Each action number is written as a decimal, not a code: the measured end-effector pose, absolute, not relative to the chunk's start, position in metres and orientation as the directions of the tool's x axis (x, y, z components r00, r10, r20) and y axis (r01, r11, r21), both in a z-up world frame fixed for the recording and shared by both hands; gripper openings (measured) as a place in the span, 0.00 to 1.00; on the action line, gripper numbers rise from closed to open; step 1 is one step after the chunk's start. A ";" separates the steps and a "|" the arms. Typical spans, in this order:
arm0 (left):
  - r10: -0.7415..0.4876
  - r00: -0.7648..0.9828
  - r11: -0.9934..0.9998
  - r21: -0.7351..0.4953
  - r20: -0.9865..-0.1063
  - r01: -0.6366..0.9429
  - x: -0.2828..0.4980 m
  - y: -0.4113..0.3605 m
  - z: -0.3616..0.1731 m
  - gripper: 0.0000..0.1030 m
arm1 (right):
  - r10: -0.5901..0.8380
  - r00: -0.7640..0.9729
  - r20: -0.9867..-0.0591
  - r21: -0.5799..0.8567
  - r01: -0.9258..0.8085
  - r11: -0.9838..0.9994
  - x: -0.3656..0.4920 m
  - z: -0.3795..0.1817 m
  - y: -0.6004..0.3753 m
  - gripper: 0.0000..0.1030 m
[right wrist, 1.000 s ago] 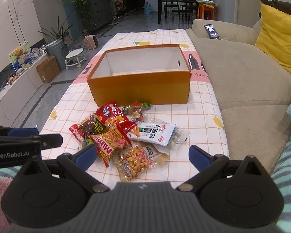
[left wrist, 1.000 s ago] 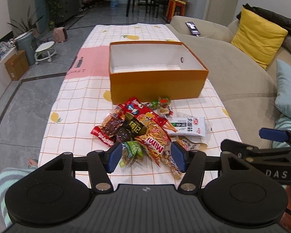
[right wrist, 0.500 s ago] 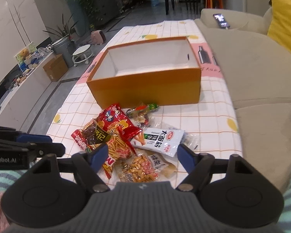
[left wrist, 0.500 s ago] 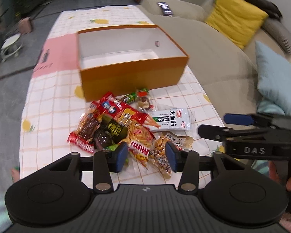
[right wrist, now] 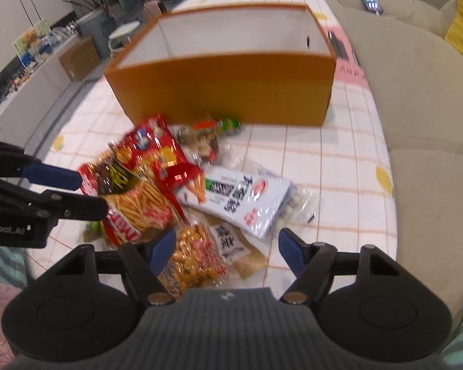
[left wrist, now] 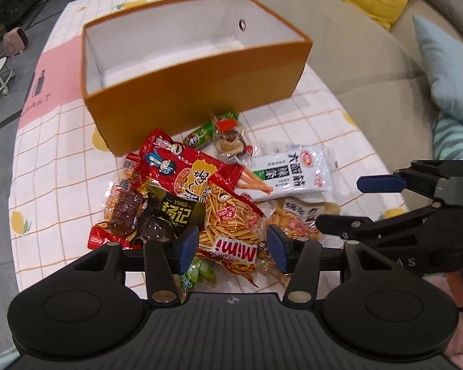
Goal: Organize snacks
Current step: 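Lower the left tool onto the pile and grasp the Mimi snack bag, then lift the Mimi bag with the left tool while the right tool grasps the labelled peanut bag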
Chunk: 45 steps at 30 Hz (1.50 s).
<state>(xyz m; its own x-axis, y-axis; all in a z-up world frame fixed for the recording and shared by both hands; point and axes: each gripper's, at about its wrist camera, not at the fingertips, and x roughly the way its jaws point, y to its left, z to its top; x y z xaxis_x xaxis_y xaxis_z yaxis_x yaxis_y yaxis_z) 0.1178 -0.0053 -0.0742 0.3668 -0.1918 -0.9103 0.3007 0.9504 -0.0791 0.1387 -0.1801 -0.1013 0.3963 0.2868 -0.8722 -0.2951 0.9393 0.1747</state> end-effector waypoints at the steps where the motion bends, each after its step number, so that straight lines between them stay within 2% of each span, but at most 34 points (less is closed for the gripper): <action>1: -0.186 0.363 0.947 -0.068 -0.913 0.313 0.119 -0.008 -0.078 0.61 | 0.290 0.382 -0.878 0.186 -0.285 0.940 0.139 -0.106 -0.180 0.68; 6: -0.145 0.346 0.926 -0.003 -0.927 0.379 0.125 -0.023 -0.099 0.62 | 0.298 0.300 -0.906 0.231 -0.239 0.943 0.138 -0.129 -0.178 0.66; 15: -0.047 0.340 0.894 0.113 -0.939 0.434 0.131 -0.038 -0.121 0.64 | 0.309 0.264 -0.914 0.279 -0.146 0.949 0.138 -0.141 -0.193 0.64; 16: -0.034 0.342 0.887 0.130 -0.939 0.444 0.129 -0.039 -0.123 0.63 | 0.313 0.259 -0.914 0.286 -0.137 0.948 0.137 -0.142 -0.194 0.64; 17: -0.034 0.344 0.884 0.133 -0.938 0.448 0.129 -0.040 -0.125 0.57 | 0.317 0.254 -0.914 0.293 -0.128 0.948 0.137 -0.144 -0.195 0.64; 21: -0.075 0.338 0.913 0.072 -0.938 0.402 0.129 -0.032 -0.123 0.48 | 0.350 0.217 -0.911 0.342 -0.075 0.937 0.138 -0.149 -0.197 0.65; 23: -0.111 0.328 0.930 0.018 -0.938 0.367 0.128 -0.025 -0.118 0.44 | 0.371 0.201 -0.906 0.369 -0.052 0.928 0.138 -0.152 -0.196 0.70; 27: -0.167 0.361 0.956 -0.061 -0.917 0.287 0.122 -0.007 -0.097 0.43 | 0.377 0.204 -0.903 0.378 -0.037 0.925 0.139 -0.153 -0.187 0.70; 36: -0.151 0.434 0.981 -0.080 -0.888 0.176 0.113 0.013 -0.072 0.42 | 0.334 0.244 -0.910 0.343 -0.008 0.939 0.148 -0.160 -0.170 0.76; 42: -0.134 0.432 0.987 -0.082 -0.892 0.137 0.113 0.022 -0.074 0.42 | 0.281 0.289 -0.915 0.289 -0.013 0.957 0.154 -0.161 -0.154 0.76; 45: -0.128 0.429 0.989 -0.086 -0.894 0.117 0.111 0.027 -0.075 0.42 | 0.245 0.307 -0.919 0.240 -0.054 0.969 0.152 -0.161 -0.146 0.70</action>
<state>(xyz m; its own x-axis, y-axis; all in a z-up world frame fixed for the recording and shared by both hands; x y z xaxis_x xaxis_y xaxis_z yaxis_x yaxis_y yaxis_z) 0.1108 0.0267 -0.0752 0.4292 -0.1283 -0.8941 0.1166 0.9895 -0.0860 0.1524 -0.1456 -0.1613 0.3075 0.2452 -0.9194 -0.0541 0.9692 0.2404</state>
